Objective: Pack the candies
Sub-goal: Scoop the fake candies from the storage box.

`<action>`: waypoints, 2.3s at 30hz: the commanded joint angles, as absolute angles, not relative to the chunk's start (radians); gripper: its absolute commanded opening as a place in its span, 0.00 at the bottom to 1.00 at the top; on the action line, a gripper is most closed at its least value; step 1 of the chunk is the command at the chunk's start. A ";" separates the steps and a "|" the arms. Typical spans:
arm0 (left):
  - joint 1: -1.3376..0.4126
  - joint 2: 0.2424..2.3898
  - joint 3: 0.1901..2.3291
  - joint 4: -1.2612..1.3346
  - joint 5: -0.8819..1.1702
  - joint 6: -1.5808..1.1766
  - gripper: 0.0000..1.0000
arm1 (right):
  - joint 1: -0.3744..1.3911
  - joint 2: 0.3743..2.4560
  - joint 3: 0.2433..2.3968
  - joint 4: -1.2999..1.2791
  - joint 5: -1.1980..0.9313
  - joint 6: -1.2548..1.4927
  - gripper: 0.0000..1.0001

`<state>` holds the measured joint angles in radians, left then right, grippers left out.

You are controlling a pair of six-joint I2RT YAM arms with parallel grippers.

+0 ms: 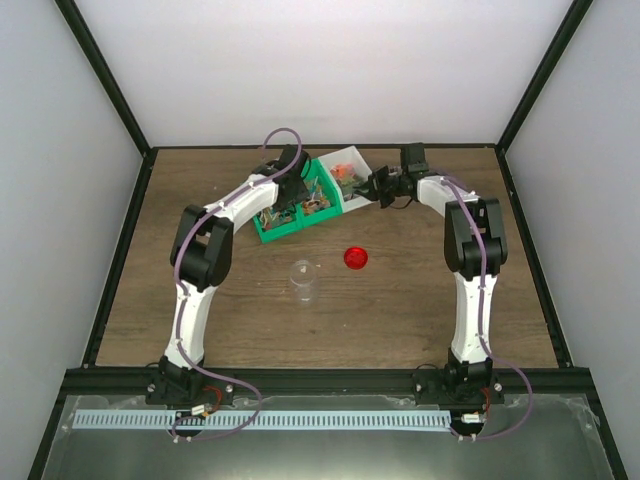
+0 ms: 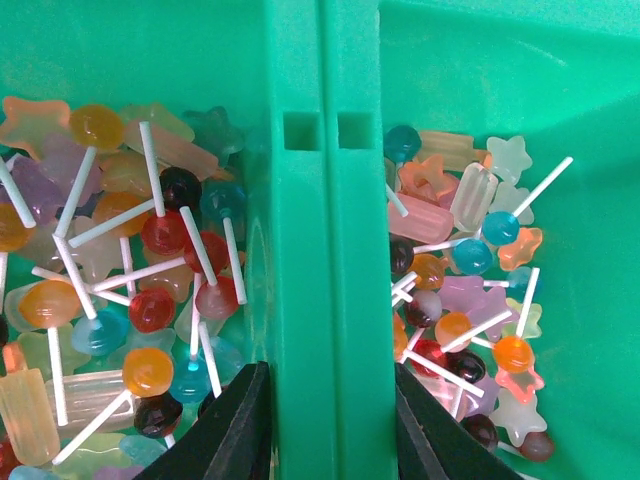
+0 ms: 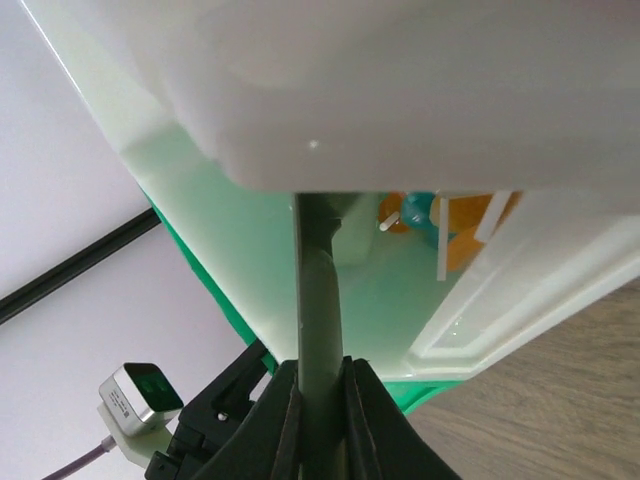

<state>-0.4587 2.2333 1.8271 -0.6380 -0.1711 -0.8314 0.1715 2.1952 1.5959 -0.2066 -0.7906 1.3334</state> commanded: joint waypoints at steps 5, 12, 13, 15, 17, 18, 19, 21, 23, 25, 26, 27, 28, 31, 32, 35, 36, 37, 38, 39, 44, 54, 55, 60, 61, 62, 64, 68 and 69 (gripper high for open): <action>-0.471 2.317 1.832 -0.628 -0.017 -0.887 0.04 | 0.171 2.165 1.819 -0.747 -0.632 1.283 0.01; -0.472 2.318 1.831 -0.617 -0.012 -0.889 0.04 | 0.180 2.154 1.892 -0.870 -0.605 1.253 0.01; -0.471 2.317 1.832 -0.617 -0.015 -0.887 0.04 | 0.182 2.152 1.895 -0.878 -0.580 1.254 0.01; -0.472 2.314 1.832 -0.617 -0.016 -0.884 0.04 | 0.183 2.159 1.924 -0.907 -0.552 1.252 0.01; -0.472 2.312 1.832 -0.618 -0.017 -0.880 0.04 | 0.183 2.185 1.987 -0.953 -0.537 1.233 0.01; -0.472 2.311 1.830 -0.618 -0.018 -0.878 0.04 | 0.183 2.202 2.025 -0.982 -0.527 1.223 0.01; -0.472 2.310 1.830 -0.618 -0.020 -0.875 0.04 | 0.181 2.218 2.063 -1.009 -0.519 1.213 0.01; -0.472 2.310 1.829 -0.619 -0.019 -0.872 0.04 | 0.183 2.256 2.133 -1.073 -0.508 1.199 0.01; -0.472 2.311 1.829 -0.619 -0.016 -0.870 0.04 | 0.182 2.297 2.195 -1.140 -0.498 1.188 0.01; -0.473 2.310 1.827 -0.622 -0.016 -0.866 0.04 | 0.183 2.318 2.212 -1.177 -0.493 1.176 0.01; -0.473 2.309 1.827 -0.622 -0.018 -0.864 0.04 | 0.183 2.320 2.206 -1.191 -0.487 1.173 0.01; -0.473 2.308 1.826 -0.624 -0.022 -0.863 0.04 | 0.184 2.322 2.200 -1.200 -0.480 1.171 0.01; -0.473 2.306 1.826 -0.625 -0.025 -0.862 0.04 | 0.183 2.323 2.196 -1.212 -0.474 1.170 0.01; -0.475 2.304 1.821 -0.633 -0.038 -0.865 0.04 | 0.184 2.316 2.198 -1.233 -0.452 1.173 0.01; -0.476 2.301 1.818 -0.633 -0.043 -0.870 0.04 | 0.184 2.311 2.199 -1.239 -0.441 1.179 0.01; -0.480 2.290 1.805 -0.626 -0.065 -0.903 0.04 | 0.184 2.294 2.196 -1.260 -0.411 1.198 0.01; -0.482 2.287 1.798 -0.615 -0.068 -0.910 0.04 | 0.185 2.289 2.198 -1.274 -0.401 1.206 0.01; -0.485 2.286 1.799 -0.613 -0.073 -0.922 0.04 | 0.184 2.286 2.196 -1.286 -0.393 1.214 0.01; -0.488 2.286 1.800 -0.609 -0.076 -0.929 0.04 | 0.185 2.284 2.195 -1.294 -0.391 1.218 0.01; -0.490 2.287 1.805 -0.608 -0.077 -0.935 0.04 | 0.184 2.281 2.187 -1.299 -0.387 1.223 0.01; -0.500 2.286 1.796 -0.614 -0.080 -0.986 0.04 | 0.185 2.274 2.108 -1.299 -0.403 1.257 0.01; -0.509 2.297 1.772 -0.612 -0.047 -1.009 0.04 | 0.184 2.442 2.144 -1.298 -0.417 1.269 0.01; -0.510 2.299 1.770 -0.612 -0.040 -1.007 0.04 | 0.184 2.454 2.155 -1.297 -0.422 1.269 0.01; -0.512 2.301 1.759 -0.612 -0.019 -0.984 0.04 | 0.180 2.583 2.245 -1.284 -0.438 1.266 0.01; -0.513 2.302 1.760 -0.611 -0.015 -0.975 0.04 | 0.179 2.600 2.256 -1.277 -0.445 1.266 0.01; -0.513 2.302 1.761 -0.611 -0.009 -0.970 0.04 | 0.177 2.611 2.261 -1.261 -0.453 1.265 0.01; -0.514 2.304 1.761 -0.611 0.003 -0.957 0.04 | 0.172 2.629 2.260 -1.235 -0.458 1.264 0.01; -0.517 2.303 1.751 -0.612 0.027 -0.940 0.04 | 0.167 2.629 2.232 -1.118 -0.487 1.228 0.01; -0.518 2.300 1.748 -0.613 0.030 -0.938 0.04 | 0.166 2.621 2.217 -1.076 -0.494 1.215 0.01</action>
